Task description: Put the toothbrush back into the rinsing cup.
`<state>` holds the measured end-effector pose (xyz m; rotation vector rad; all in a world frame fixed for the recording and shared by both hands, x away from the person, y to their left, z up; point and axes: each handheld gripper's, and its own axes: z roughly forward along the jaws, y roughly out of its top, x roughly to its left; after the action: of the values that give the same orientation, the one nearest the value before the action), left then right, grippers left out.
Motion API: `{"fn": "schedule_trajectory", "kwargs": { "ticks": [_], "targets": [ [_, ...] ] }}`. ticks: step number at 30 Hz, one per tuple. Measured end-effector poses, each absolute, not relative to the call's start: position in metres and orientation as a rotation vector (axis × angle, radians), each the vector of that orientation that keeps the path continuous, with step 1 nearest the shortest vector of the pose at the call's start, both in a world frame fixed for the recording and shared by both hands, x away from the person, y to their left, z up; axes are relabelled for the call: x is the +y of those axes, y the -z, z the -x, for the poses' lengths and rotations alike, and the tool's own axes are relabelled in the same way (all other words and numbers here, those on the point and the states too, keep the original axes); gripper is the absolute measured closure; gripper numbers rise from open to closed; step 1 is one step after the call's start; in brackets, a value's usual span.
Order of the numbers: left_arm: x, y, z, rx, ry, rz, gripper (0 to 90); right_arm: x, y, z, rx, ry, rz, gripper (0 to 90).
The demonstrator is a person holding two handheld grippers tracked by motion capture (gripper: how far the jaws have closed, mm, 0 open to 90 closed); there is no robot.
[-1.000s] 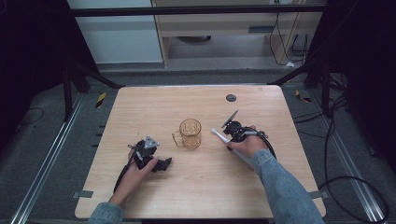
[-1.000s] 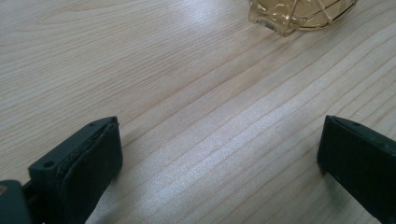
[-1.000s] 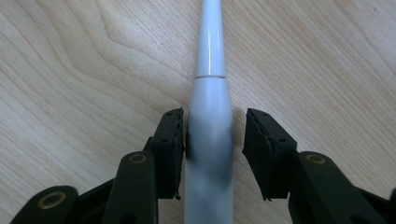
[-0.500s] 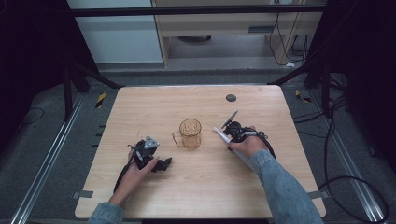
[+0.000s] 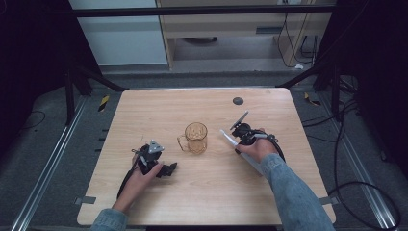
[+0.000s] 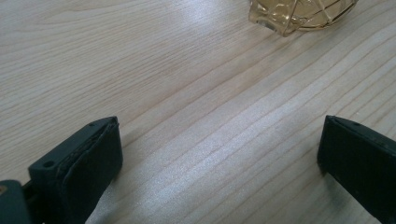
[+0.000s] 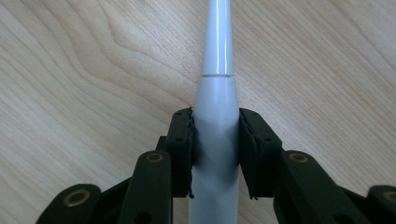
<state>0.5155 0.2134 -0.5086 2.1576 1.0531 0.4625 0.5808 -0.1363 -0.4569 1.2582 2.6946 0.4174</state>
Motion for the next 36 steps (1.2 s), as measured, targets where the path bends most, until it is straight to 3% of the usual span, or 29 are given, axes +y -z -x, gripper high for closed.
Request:
{"fn": "schedule_trajectory", "kwargs": {
  "ticks": [20,36],
  "targets": [
    [0.213,0.509,-0.516,1.051,-0.463,-2.159,0.0,-0.151,0.401,-0.584,2.576,-0.642,-1.299,67.2],
    [0.213,0.509,-0.516,1.051,-0.463,-2.159,0.0,-0.142,0.381,-0.589,2.459,-0.790,-1.271,67.1]
  ]
}}
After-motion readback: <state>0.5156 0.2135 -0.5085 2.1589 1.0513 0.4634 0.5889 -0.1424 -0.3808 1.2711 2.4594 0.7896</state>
